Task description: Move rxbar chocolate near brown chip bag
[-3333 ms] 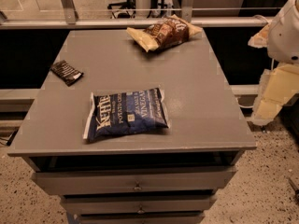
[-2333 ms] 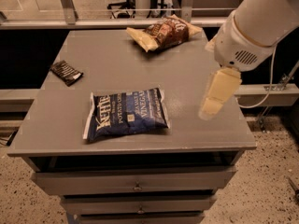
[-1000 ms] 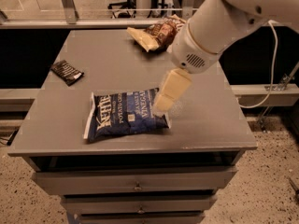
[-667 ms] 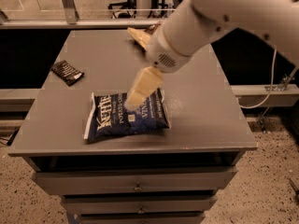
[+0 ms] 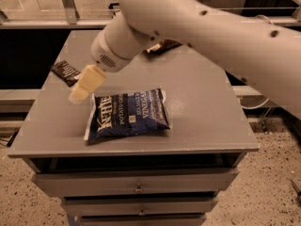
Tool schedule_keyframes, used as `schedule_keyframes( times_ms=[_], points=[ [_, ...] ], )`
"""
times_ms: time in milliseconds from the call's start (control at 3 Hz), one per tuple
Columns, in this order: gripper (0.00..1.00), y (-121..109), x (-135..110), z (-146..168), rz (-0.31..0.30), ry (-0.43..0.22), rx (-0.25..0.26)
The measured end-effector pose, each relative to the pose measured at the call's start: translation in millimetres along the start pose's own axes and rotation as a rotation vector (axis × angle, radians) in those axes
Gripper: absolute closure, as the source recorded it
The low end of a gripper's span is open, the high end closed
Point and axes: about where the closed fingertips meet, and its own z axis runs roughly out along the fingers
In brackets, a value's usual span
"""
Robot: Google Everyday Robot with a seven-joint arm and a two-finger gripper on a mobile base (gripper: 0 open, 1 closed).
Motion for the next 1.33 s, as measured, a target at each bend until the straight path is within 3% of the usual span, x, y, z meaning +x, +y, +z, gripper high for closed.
schedule_keyframes(
  times_ms=[667, 1000, 1333],
  points=[
    [0.00, -20.0, -41.5, 86.0, 0.023, -0.025, 0.018],
    [0.00, -47.3, -41.9, 127.2, 0.083, -0.016, 0.012],
    [0.00, -57.7, -41.0, 146.7, 0.118, -0.009, 0.007]
  ],
)
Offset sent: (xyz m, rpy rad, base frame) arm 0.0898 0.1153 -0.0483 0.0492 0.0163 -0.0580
